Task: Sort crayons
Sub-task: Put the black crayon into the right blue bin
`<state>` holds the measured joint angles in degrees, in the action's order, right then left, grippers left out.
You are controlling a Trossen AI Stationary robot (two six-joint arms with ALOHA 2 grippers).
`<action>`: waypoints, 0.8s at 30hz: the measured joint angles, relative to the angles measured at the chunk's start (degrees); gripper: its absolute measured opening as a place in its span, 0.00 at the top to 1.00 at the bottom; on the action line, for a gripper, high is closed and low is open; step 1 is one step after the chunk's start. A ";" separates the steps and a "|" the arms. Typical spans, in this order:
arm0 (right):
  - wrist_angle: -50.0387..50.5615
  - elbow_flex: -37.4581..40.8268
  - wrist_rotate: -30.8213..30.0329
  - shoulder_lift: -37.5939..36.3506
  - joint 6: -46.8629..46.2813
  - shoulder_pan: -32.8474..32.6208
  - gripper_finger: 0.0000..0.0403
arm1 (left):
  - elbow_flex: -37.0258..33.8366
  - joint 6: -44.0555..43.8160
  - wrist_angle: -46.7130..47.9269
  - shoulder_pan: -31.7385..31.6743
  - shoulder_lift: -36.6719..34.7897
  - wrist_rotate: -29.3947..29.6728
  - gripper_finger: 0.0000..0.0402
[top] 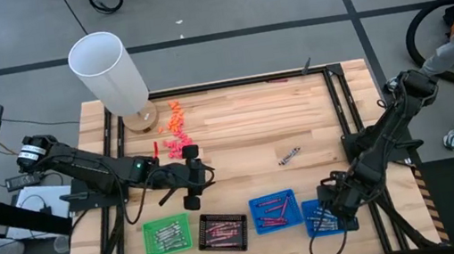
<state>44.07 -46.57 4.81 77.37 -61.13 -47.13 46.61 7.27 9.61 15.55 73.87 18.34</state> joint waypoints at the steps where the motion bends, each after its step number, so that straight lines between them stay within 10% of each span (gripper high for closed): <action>1: 0.09 0.01 0.06 -0.06 0.49 0.16 0.76 | 0.00 0.00 0.00 0.00 0.00 -0.02 0.52; 24: -2.06 -0.36 -9.03 -2.44 21.56 9.31 0.77 | 0.00 -0.16 -0.90 0.02 0.00 -0.02 0.52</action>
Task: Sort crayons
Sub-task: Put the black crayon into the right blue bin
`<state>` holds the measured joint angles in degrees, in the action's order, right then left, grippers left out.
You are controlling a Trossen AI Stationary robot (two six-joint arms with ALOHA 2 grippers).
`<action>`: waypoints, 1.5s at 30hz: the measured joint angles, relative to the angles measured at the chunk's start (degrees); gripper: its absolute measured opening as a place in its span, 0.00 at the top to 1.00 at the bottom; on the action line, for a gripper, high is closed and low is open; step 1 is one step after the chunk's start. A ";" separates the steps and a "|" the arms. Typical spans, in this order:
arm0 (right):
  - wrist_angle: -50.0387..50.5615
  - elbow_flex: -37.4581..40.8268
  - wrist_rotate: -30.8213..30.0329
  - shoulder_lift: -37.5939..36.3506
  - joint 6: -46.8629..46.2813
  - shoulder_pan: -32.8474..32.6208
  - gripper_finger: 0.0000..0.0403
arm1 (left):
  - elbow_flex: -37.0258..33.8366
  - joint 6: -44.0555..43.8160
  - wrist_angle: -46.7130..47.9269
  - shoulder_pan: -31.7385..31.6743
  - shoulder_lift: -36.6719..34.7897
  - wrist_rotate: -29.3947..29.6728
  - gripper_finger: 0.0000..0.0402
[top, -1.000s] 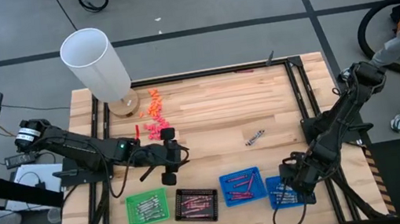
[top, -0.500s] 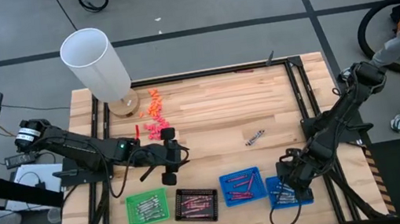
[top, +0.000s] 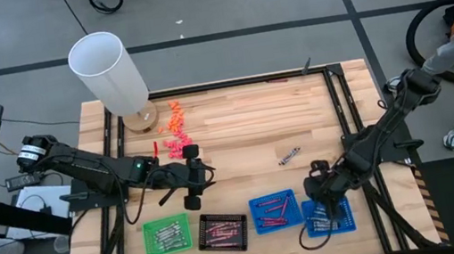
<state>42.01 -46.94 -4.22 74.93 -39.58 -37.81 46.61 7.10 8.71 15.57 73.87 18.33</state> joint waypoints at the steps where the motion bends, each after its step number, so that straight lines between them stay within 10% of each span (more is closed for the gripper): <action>1: 0.06 0.00 -0.87 -0.28 0.80 0.58 0.77 | 0.00 -0.01 0.00 0.00 0.00 0.00 0.52; 45: -22.03 17.59 -8.77 -0.54 28.33 26.59 0.65 | 0.00 -0.23 0.04 0.02 0.00 -0.02 0.52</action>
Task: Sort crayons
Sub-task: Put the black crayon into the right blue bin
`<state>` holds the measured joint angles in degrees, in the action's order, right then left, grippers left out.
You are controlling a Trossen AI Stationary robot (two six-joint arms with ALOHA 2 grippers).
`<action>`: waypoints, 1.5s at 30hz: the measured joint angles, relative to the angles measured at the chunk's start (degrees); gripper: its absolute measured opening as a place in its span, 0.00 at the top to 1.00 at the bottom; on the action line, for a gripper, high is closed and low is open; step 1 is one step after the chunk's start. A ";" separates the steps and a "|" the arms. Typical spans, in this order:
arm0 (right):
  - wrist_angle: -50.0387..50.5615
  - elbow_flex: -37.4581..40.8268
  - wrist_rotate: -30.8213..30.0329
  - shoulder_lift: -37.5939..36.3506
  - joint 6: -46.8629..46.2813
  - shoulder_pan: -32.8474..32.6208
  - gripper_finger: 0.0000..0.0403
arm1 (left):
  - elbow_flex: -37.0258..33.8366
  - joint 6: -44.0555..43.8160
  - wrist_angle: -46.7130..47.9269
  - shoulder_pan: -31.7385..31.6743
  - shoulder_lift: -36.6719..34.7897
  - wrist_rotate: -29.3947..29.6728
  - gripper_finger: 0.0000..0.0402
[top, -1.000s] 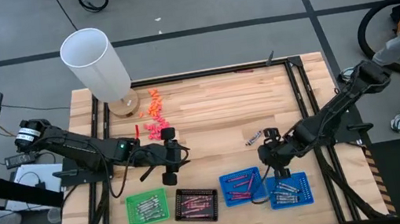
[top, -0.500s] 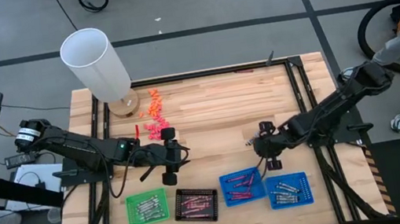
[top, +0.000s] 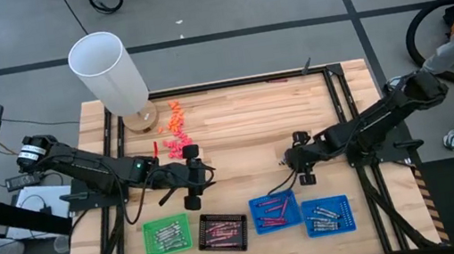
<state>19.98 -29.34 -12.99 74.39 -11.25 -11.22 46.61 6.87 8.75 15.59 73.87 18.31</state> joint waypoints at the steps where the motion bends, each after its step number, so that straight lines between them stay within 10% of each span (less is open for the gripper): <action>1: -0.23 0.02 0.00 0.00 0.59 0.41 0.65 | 0.00 0.00 0.00 0.00 0.00 0.00 0.52; 45: -4.28 2.93 5.49 2.23 9.85 5.69 0.65 | 0.00 -0.37 0.89 0.02 -0.02 -0.02 0.52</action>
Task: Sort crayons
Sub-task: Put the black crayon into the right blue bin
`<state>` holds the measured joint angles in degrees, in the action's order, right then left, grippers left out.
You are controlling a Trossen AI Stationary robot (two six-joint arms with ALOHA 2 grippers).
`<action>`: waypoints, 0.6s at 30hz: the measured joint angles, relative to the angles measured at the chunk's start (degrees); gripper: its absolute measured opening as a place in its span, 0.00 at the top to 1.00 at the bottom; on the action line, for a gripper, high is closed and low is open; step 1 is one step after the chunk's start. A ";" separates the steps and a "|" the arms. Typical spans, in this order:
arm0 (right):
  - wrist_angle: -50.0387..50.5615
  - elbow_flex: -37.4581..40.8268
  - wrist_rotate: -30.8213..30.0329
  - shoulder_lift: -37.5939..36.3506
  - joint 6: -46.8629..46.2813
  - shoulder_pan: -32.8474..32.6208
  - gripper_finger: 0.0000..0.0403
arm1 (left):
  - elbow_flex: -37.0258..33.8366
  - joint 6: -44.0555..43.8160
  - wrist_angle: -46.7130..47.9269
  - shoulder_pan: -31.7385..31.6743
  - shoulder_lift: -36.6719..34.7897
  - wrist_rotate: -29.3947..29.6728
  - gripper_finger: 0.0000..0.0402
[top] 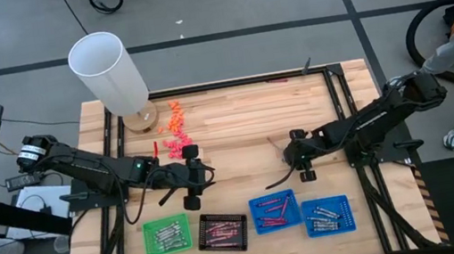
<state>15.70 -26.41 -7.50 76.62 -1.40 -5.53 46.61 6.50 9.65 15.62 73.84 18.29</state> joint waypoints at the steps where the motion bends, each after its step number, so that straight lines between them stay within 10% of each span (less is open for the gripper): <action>1: 0.07 0.00 0.08 0.00 -0.08 -0.03 0.65 | 0.00 0.00 -0.02 0.00 0.00 0.02 0.52; 18: 1.89 0.04 3.90 0.05 -7.96 0.01 0.80 | 0.00 0.32 -0.02 -0.04 0.00 0.01 0.52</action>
<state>17.58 -26.37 -3.61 76.66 -9.36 -5.52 46.61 6.82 9.63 15.57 73.84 18.29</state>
